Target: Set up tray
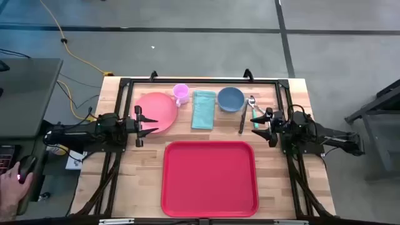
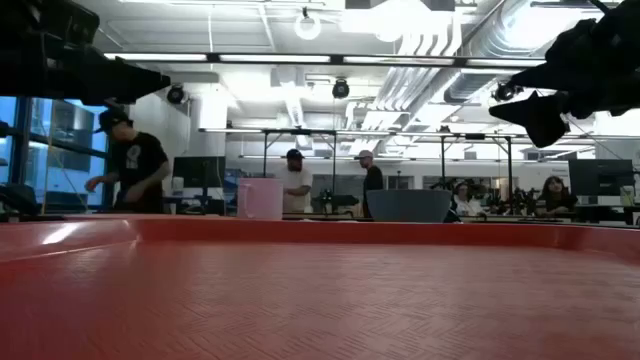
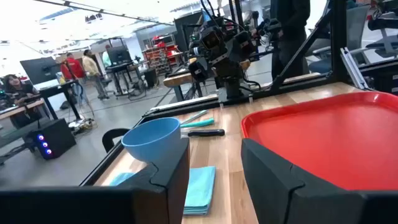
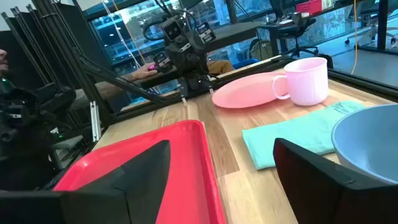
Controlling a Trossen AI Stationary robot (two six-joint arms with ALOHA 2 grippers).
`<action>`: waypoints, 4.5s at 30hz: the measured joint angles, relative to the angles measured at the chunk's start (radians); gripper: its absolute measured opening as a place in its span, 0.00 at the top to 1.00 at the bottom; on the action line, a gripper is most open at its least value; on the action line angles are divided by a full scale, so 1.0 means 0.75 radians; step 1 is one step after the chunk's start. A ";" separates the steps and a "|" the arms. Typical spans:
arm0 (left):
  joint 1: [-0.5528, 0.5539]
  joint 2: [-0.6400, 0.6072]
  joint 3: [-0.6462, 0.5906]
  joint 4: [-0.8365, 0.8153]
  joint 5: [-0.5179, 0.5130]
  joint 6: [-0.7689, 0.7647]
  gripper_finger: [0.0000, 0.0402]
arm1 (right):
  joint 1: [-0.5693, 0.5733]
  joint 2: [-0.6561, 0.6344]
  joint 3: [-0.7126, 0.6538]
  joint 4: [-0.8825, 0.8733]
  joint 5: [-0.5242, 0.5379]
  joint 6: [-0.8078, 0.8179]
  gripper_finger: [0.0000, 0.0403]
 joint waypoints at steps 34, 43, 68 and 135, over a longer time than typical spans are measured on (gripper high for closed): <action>0.000 0.006 0.000 0.000 0.000 0.000 0.56 | 0.000 0.000 0.000 0.000 0.000 0.000 0.34; 0.000 0.006 0.000 0.000 0.000 0.000 0.56 | 0.000 0.000 0.000 0.000 0.000 0.000 0.34; 0.000 0.006 0.000 0.010 0.000 -0.008 0.56 | 0.000 0.000 -0.001 0.006 0.000 -0.034 0.34; 0.000 0.200 0.591 -0.270 -0.215 0.447 0.56 | -0.001 0.278 0.455 -0.033 0.305 -0.475 0.34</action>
